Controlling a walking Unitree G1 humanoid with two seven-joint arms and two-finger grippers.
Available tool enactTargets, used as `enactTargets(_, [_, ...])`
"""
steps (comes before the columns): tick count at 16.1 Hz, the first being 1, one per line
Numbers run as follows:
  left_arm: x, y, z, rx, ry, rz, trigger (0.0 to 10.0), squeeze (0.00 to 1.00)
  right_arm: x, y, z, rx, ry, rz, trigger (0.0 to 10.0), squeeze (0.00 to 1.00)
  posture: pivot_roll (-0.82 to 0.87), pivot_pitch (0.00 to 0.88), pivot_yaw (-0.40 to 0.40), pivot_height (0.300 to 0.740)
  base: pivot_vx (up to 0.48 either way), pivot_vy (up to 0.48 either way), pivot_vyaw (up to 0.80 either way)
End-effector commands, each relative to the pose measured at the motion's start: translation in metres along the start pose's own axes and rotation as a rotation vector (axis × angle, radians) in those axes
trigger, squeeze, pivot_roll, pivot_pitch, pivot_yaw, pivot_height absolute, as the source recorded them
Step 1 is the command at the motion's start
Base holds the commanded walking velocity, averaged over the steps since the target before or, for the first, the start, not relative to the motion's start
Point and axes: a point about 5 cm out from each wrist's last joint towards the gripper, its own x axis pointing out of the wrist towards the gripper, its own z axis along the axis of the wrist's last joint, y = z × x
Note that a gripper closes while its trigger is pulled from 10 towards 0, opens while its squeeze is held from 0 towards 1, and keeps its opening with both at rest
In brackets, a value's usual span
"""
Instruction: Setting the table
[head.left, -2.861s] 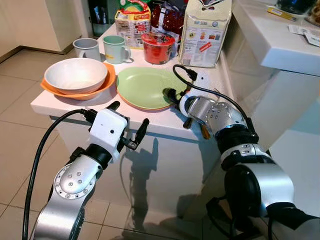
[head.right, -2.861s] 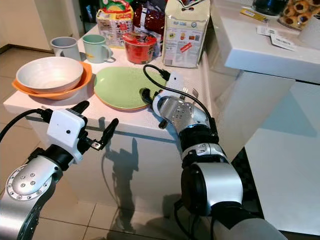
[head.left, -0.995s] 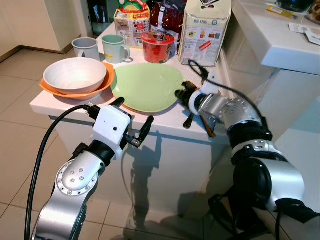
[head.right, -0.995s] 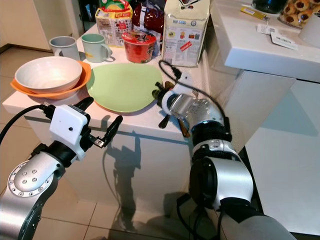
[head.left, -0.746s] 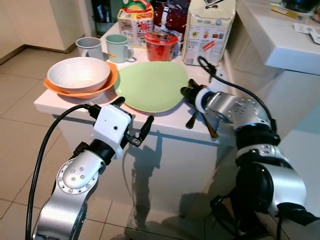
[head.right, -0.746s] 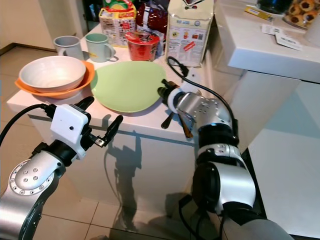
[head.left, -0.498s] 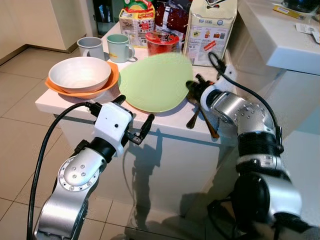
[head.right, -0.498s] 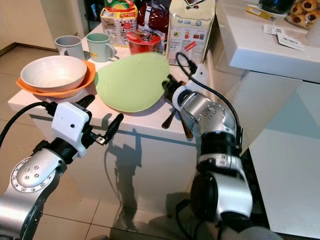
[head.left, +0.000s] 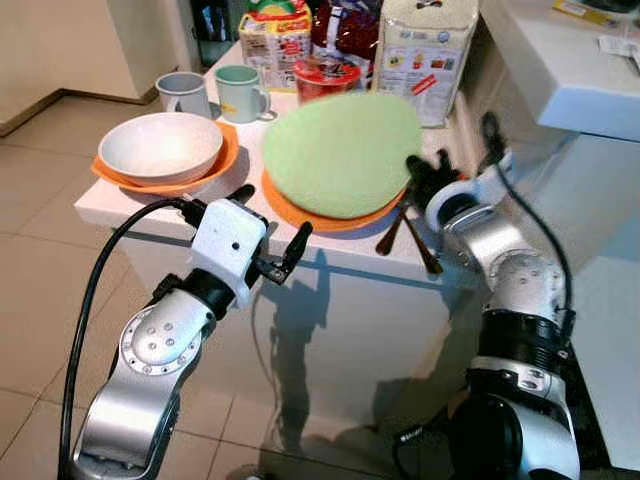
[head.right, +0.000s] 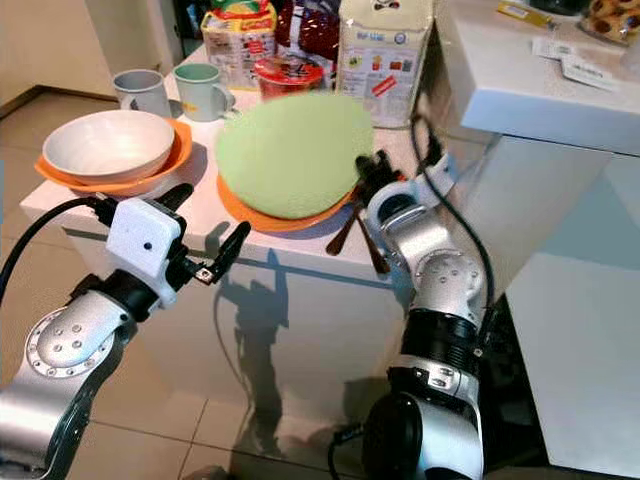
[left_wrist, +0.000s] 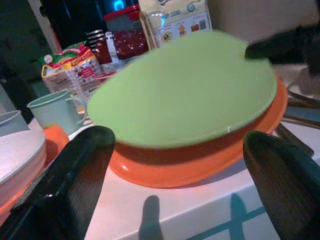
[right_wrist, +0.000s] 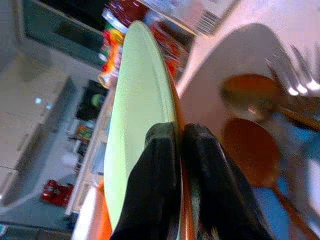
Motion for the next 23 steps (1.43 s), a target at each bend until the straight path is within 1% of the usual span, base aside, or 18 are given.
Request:
enactTargets(1, [0.001,-0.002,0.001,-0.005,-0.009,-0.019,10.0,0.00,-0.006,0.008,-0.006,0.116,-0.071,0.056,0.0,0.00,0.03,0.000,-0.010,0.740,0.000,0.000,0.00])
enactTargets(2, [0.002,-0.002,0.002,-0.004,-0.013,-0.021,10.0,0.00,-0.009,0.010,-0.006,0.153,-0.089,0.069,0.0,0.00,0.03,0.000,-0.001,0.740,0.000,0.000,0.00])
enactTargets(5, [0.004,0.000,0.003,-0.004,-0.024,-0.015,10.0,0.00,-0.012,0.010,-0.005,0.208,-0.106,0.080,0.0,0.00,0.03,0.000,0.003,0.740,0.000,0.000,0.00])
enactTargets(9, [0.005,0.003,0.005,-0.013,-0.036,0.007,10.0,0.00,-0.014,0.013,-0.006,0.225,-0.102,0.089,0.0,0.00,0.03,0.000,0.002,0.740,0.000,0.000,0.00])
enactTargets(10, [0.004,0.003,0.005,-0.010,-0.036,0.008,10.0,0.00,-0.014,0.012,-0.010,0.262,-0.096,0.082,0.0,0.00,0.03,0.000,0.000,0.740,0.000,0.000,0.00])
enactTargets(12, [0.003,0.004,0.005,-0.010,-0.036,0.011,10.0,0.00,-0.015,0.011,-0.014,0.285,-0.088,0.080,0.0,0.00,0.03,0.000,0.000,0.740,0.000,0.000,0.00])
enactTargets(15, [0.000,0.005,0.007,-0.009,-0.035,0.014,10.0,0.00,-0.018,0.011,-0.027,0.349,-0.045,0.108,0.0,0.00,0.04,0.000,0.007,0.740,0.000,0.000,0.00])
enactTargets(16, [0.000,0.006,0.007,-0.010,-0.033,0.013,10.0,0.00,-0.020,0.008,-0.034,0.406,-0.007,0.137,0.0,0.00,0.04,0.000,0.007,0.740,0.000,0.000,0.00])
enactTargets(18, [-0.002,0.005,0.008,-0.013,-0.035,0.010,10.0,0.00,-0.022,0.004,-0.041,0.483,0.020,0.164,0.0,0.00,0.06,0.000,0.007,0.740,0.000,0.000,0.00])
enactTargets(20, [-0.003,0.005,0.009,-0.015,-0.038,0.009,10.0,0.00,-0.026,0.007,-0.047,0.503,0.054,0.205,0.0,0.00,0.06,0.000,0.005,0.740,0.000,0.000,0.00])
enactTargets(23, [-0.007,0.007,0.012,-0.021,-0.045,0.020,10.0,0.00,-0.032,0.009,-0.060,0.495,0.114,0.228,0.0,0.00,0.08,0.000,0.001,0.740,0.000,0.000,0.00])
